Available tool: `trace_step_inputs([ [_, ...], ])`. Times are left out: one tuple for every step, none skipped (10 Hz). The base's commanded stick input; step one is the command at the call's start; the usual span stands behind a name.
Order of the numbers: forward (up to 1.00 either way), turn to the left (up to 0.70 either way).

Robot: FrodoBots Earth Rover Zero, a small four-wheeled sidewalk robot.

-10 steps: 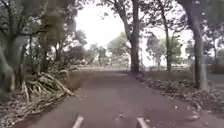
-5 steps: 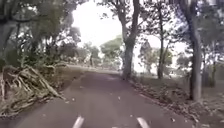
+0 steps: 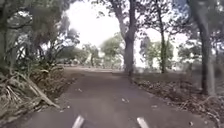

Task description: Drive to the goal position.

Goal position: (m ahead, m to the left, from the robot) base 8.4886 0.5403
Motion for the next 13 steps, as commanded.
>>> trace_step_inputs([
  [0.6,0.0],
  [0.6,0.0],
  [0.6,0.0],
  [0.6,0.0],
  [0.6,0.0],
  [0.6,0.0],
  [0.6,0.0],
  [0.6,0.0],
  [0.6,0.0],
  [0.6,0.0],
  [0.6,0.15],
  [0.6,0.15],
  [0.6,0.15],
])
